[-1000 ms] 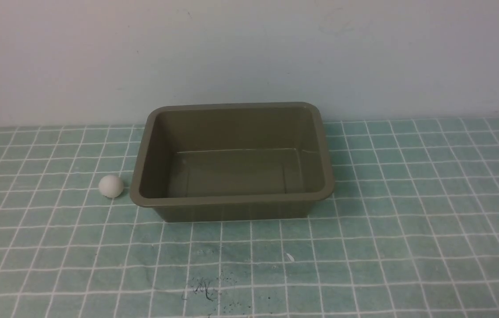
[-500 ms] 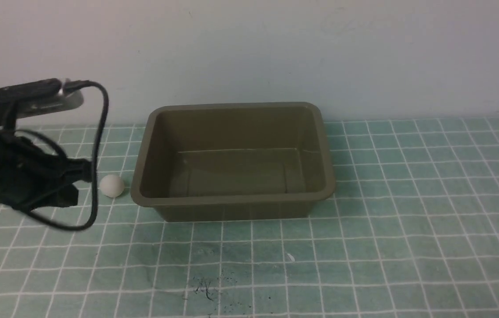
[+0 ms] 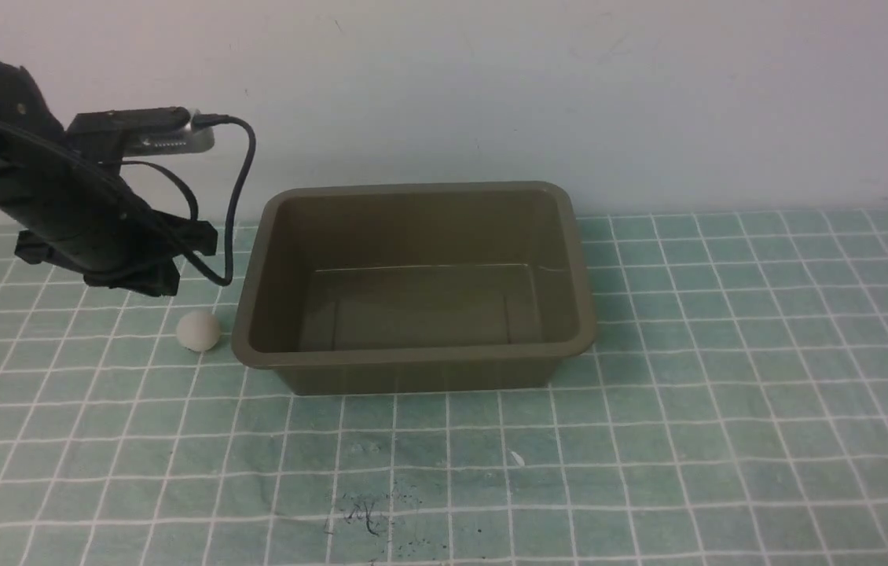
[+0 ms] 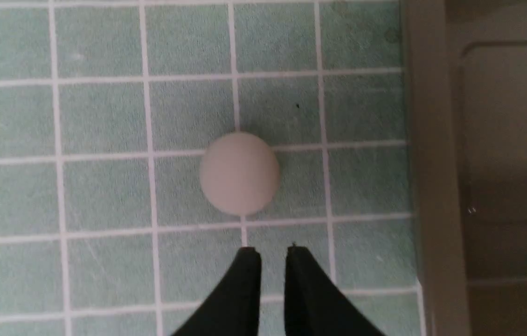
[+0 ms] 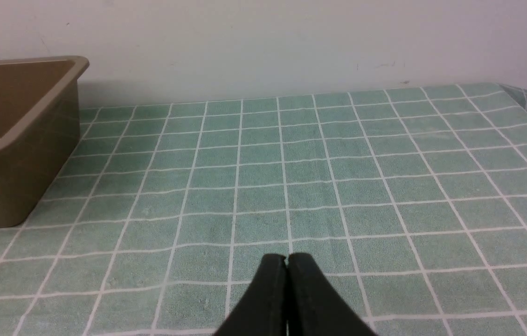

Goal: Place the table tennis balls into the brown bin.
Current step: 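Reach for and grasp a ping pong ball on the table beside the basket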

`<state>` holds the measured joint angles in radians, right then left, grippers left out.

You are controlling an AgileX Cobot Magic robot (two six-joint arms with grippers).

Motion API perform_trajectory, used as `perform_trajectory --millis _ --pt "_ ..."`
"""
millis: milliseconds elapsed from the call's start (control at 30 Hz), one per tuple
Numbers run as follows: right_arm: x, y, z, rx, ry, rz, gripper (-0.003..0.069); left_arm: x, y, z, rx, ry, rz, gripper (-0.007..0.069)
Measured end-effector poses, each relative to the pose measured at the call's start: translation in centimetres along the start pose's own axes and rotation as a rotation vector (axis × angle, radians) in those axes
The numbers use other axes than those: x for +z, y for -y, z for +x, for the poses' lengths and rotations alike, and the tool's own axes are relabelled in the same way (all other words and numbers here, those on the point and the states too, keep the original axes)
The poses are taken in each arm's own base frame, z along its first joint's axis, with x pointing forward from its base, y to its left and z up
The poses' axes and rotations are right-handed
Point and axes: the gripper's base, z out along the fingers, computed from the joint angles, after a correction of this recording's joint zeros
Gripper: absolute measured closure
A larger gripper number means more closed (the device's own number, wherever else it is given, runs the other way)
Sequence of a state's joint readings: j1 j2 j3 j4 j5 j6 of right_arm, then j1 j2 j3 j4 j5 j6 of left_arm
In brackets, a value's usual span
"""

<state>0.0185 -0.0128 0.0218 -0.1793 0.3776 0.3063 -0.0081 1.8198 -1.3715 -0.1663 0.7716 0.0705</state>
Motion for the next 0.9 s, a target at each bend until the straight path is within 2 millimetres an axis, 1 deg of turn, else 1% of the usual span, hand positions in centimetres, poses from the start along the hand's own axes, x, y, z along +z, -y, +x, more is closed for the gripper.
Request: perform_trajectory --millis 33,67,100,167,233,300,367,567,633,667,700,767,800,833,900 --pt "0.0 0.0 0.0 0.0 0.0 0.0 0.0672 1.1 -0.2 -0.7 0.011 -0.005 -0.012 0.0496" --pt "0.0 0.0 0.0 0.0 0.0 0.0 0.0672 1.9 -0.3 -0.9 0.016 -0.017 -0.018 0.0452" --pt "0.0 0.0 0.0 0.0 0.0 0.0 0.0672 2.2 -0.4 -1.1 0.02 -0.017 -0.023 0.0422" --pt "0.0 0.0 0.0 0.0 0.0 0.0 0.0672 3.9 -0.8 -1.4 0.019 -0.032 -0.043 0.0314" --pt "0.0 0.0 0.0 0.0 0.0 0.0 0.0672 5.1 -1.1 -1.7 0.005 -0.028 -0.054 0.022" --pt "0.0 0.0 0.0 0.0 0.0 0.0 0.0672 6.1 -1.3 -1.7 0.002 -0.022 -0.061 0.0158" --pt "0.0 0.0 0.0 -0.005 0.0 0.0 0.0672 6.9 -1.4 -1.6 0.003 -0.023 -0.064 0.0127" --pt "0.0 0.0 0.0 -0.027 0.0 0.0 0.0672 8.8 -1.7 -1.2 0.002 -0.044 -0.068 0.0116" --pt "0.0 0.0 0.0 -0.022 0.0 0.0 0.0672 9.6 -1.8 -1.0 0.0 -0.054 -0.069 0.0132" --pt "0.0 0.0 0.0 -0.02 0.0 0.0 0.0672 9.6 -1.9 -1.0 0.0 -0.054 -0.069 0.0134" --pt "0.0 0.0 0.0 -0.019 0.0 0.0 0.0672 10.3 -1.9 -0.7 -0.003 -0.07 -0.07 0.0163" --pt "0.0 0.0 0.0 -0.019 0.0 0.0 0.0672 10.8 -2.0 -0.5 -0.012 -0.085 -0.071 0.0222" --pt "0.0 0.0 0.0 -0.018 0.0 0.0 0.0672 10.8 -2.0 -0.4 -0.014 -0.095 -0.072 0.0281" --pt "0.0 0.0 0.0 -0.018 0.0 0.0 0.0672 10.8 -2.0 -0.4 -0.016 -0.094 -0.071 0.0281" --pt "0.0 0.0 0.0 -0.016 0.0 0.0 0.0672 9.6 -1.9 -0.9 -0.003 -0.122 -0.077 0.028"
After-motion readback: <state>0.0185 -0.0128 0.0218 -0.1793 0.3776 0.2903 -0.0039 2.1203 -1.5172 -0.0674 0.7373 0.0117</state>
